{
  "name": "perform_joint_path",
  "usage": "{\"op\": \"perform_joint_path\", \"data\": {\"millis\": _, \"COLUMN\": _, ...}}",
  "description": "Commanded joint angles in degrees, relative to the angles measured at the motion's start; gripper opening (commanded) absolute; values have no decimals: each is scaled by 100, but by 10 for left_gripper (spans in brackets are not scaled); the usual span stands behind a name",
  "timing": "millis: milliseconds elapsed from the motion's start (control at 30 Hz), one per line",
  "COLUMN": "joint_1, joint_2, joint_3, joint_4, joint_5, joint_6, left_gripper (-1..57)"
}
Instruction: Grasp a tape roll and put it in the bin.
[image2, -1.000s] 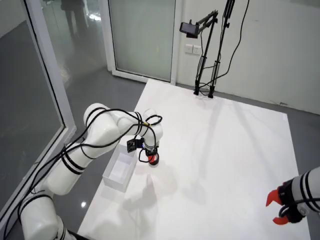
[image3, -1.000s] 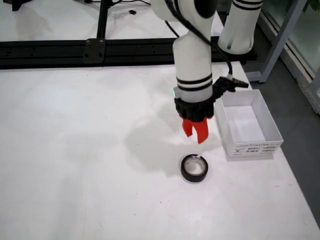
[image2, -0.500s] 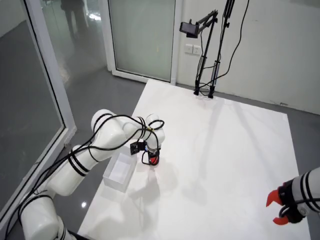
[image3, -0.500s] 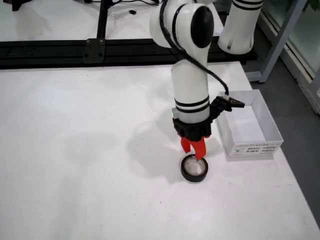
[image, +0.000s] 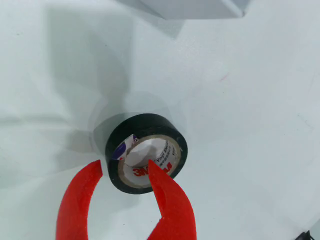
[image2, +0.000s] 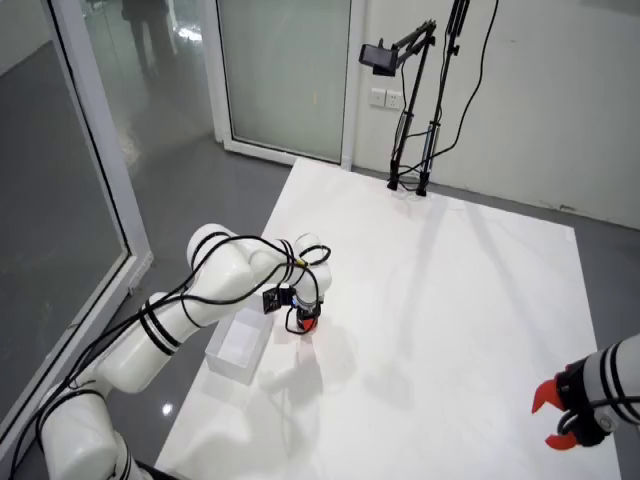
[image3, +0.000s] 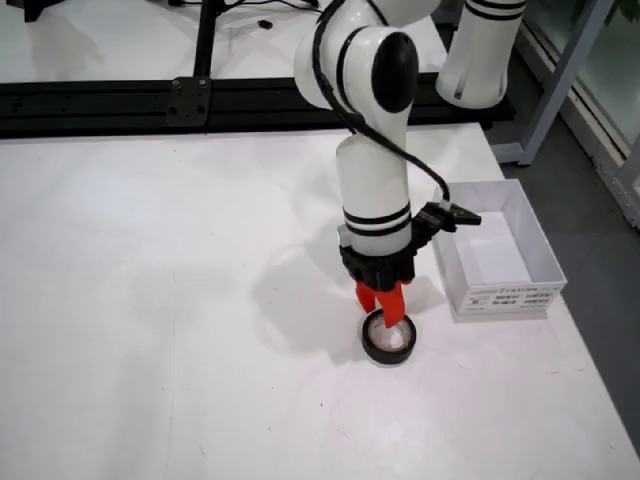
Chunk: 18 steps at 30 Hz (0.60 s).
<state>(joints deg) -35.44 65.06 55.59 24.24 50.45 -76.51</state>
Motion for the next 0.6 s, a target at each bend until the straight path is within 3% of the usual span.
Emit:
{"op": "perform_joint_path", "data": {"millis": 33, "joint_1": -34, "joint_2": 104, "joint_3": -48, "joint_4": -7, "joint_5": -27, "joint_6": -4, "left_gripper": 189}}
{"op": "perform_joint_path", "data": {"millis": 600, "joint_1": -69, "joint_2": 148, "joint_3": 145, "joint_4": -25, "joint_5": -168, "joint_6": -4, "left_gripper": 180}}
